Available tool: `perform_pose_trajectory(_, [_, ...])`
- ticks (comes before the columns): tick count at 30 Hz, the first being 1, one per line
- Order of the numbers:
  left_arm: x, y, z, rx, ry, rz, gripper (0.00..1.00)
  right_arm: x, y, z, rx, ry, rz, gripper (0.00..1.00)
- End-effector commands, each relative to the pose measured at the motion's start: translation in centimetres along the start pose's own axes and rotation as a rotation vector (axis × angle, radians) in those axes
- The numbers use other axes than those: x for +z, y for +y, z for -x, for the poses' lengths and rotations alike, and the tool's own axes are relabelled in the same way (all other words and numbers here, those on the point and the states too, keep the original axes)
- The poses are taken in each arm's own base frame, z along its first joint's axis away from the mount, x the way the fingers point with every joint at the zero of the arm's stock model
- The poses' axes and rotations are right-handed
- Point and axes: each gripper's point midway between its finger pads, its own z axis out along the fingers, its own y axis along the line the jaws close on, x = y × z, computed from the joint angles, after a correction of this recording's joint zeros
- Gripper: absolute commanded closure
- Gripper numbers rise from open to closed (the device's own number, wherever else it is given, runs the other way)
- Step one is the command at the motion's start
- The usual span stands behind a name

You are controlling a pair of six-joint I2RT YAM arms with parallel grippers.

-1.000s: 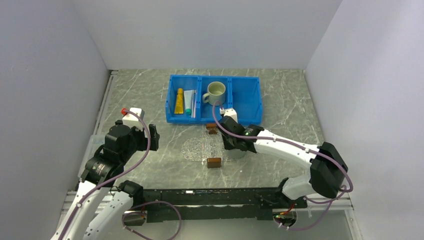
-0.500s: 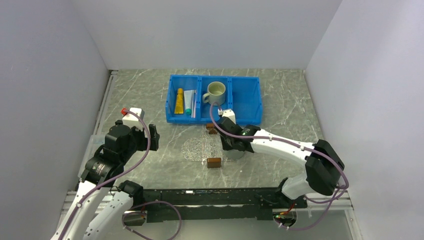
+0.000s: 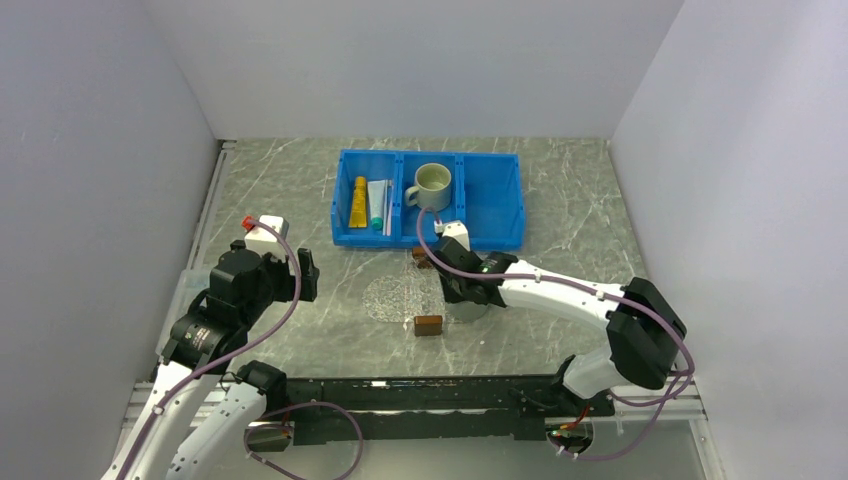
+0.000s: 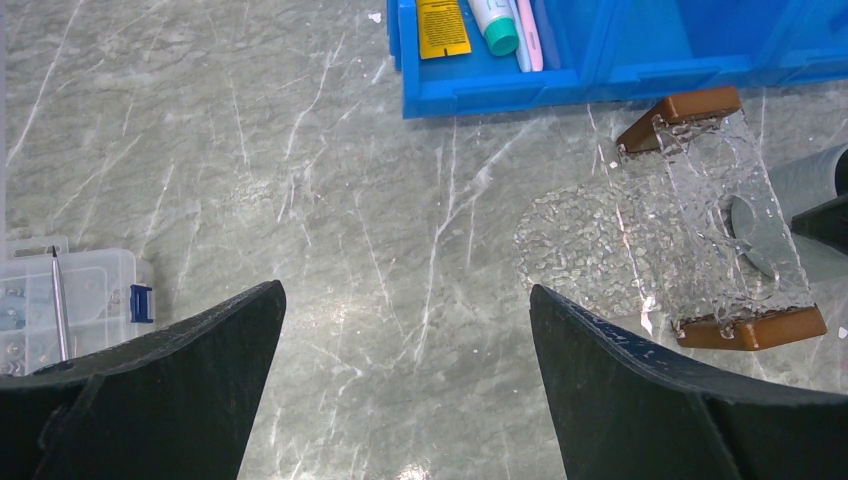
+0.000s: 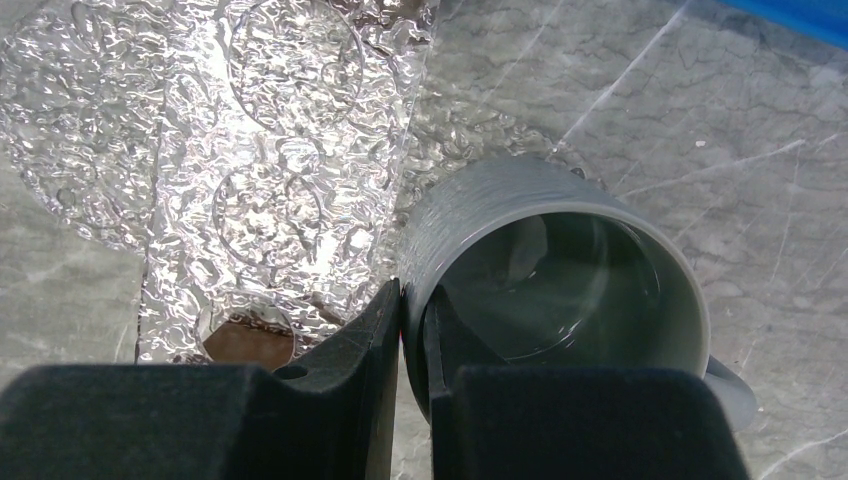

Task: Prepare toiletry sets of a toothbrush and toothpaste on the tray

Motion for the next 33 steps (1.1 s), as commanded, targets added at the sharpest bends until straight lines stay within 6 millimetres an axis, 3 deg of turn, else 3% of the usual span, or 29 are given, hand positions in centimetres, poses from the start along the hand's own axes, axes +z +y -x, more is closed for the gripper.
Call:
perform_pose_trajectory(1, [-0.1,-0.2,0.7,-0.014,-0.020,-0.012,0.01,0.0,0.1,2.2,0.024,-0.091,-0.025,1.00])
perform_pose_trajectory(33, [-0.1,-0.2,0.6,-0.014,-0.023,-0.010,0.01,0.0,0.9,3.3,0.037,-0.118,-0.020,1.00])
